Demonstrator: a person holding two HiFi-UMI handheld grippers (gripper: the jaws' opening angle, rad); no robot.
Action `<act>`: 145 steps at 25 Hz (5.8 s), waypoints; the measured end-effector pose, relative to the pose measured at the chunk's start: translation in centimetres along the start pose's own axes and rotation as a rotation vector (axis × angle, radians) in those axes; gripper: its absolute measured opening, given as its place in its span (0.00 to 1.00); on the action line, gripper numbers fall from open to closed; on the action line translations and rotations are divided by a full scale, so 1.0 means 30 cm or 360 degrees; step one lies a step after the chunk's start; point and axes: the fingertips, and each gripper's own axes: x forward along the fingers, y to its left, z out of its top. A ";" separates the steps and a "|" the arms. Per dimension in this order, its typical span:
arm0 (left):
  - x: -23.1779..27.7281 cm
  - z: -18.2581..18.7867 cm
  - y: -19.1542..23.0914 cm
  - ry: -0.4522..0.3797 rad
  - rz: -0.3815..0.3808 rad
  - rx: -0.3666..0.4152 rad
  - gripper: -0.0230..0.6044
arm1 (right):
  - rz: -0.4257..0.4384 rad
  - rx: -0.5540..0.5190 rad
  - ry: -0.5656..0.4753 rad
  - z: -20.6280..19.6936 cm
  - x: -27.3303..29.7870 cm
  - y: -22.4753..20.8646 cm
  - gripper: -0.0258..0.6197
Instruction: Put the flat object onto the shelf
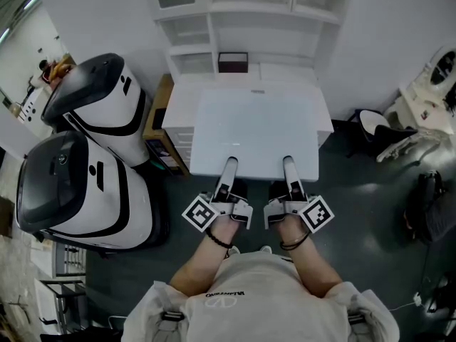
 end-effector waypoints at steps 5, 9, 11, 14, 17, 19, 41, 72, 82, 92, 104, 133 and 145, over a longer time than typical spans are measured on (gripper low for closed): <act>-0.027 0.043 0.016 -0.0002 0.0005 -0.0029 0.56 | -0.0014 -0.0019 0.0004 -0.052 0.011 0.002 0.56; -0.048 0.088 0.033 0.0012 0.0010 -0.0035 0.56 | -0.0014 -0.0033 -0.0003 -0.097 0.028 0.011 0.56; -0.056 0.112 0.039 0.0014 0.0002 -0.0028 0.56 | -0.0011 -0.0040 -0.0002 -0.121 0.036 0.012 0.56; -0.070 0.140 0.045 0.0010 0.0009 -0.0023 0.56 | -0.0035 -0.0019 0.0008 -0.157 0.040 0.005 0.56; -0.069 0.154 0.058 0.0005 0.0019 -0.0024 0.56 | -0.0041 -0.0017 0.0021 -0.169 0.052 -0.001 0.56; -0.060 0.160 0.063 -0.0002 0.0015 -0.0032 0.56 | -0.0039 -0.0017 0.0027 -0.170 0.065 -0.004 0.56; 0.332 0.099 0.205 -0.0004 0.0030 0.0016 0.56 | -0.0005 0.0035 0.0026 0.092 0.357 -0.189 0.56; 0.860 0.147 0.469 -0.0051 0.0029 0.0063 0.56 | 0.0027 0.0067 0.0101 0.334 0.852 -0.453 0.56; 1.157 0.349 0.591 -0.0006 -0.0024 0.0039 0.55 | 0.0049 0.0012 0.0025 0.350 1.207 -0.510 0.56; 1.394 0.522 0.634 0.0058 -0.0088 0.0021 0.55 | 0.0104 -0.0034 -0.0086 0.366 1.480 -0.496 0.56; 1.578 0.599 0.641 0.0129 -0.0100 -0.0019 0.55 | 0.0166 -0.0064 -0.0189 0.433 1.673 -0.459 0.56; 1.981 0.688 0.676 0.0070 0.0033 0.0067 0.55 | 0.0124 0.0095 -0.0054 0.607 2.086 -0.544 0.56; 2.057 0.725 0.721 0.0057 0.0109 0.0094 0.55 | 0.0038 0.0111 0.0005 0.624 2.181 -0.582 0.57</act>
